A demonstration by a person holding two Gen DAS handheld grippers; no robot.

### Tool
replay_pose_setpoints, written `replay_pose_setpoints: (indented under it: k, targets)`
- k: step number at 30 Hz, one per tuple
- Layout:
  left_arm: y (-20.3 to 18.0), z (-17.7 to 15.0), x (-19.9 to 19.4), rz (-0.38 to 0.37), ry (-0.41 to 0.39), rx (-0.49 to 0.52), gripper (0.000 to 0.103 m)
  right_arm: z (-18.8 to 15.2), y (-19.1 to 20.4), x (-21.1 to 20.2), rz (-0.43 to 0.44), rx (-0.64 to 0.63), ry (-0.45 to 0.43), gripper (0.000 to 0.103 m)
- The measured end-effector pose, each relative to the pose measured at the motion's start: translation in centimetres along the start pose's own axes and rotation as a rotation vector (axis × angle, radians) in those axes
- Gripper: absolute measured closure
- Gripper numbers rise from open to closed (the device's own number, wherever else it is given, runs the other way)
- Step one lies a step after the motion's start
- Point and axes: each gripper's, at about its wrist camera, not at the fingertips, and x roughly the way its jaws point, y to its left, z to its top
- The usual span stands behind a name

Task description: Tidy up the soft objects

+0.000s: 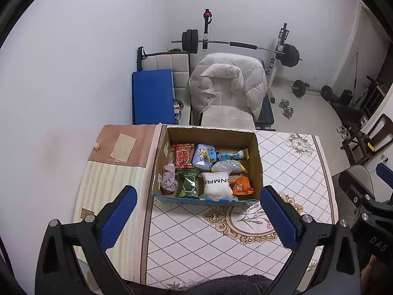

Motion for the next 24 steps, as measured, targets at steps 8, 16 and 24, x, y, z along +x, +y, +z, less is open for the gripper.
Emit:
replay_pose_setpoints:
  k: [8,16,24]
  targets:
    - [-0.01,0.06,0.31,-0.004,0.006,0.002,0.000,-0.34,0.10,0.60,0.002,-0.008,0.009,0.000]
    - [0.06,0.05,0.31,-0.001,0.005,-0.004,0.000,-0.28,0.04,0.57,0.007,-0.011,0.010,0.000]
    - [0.70,0.34,0.06,0.010,-0.001,-0.016,0.000,-0.38,0.01,0.72,0.006,-0.011,0.006,0.000]
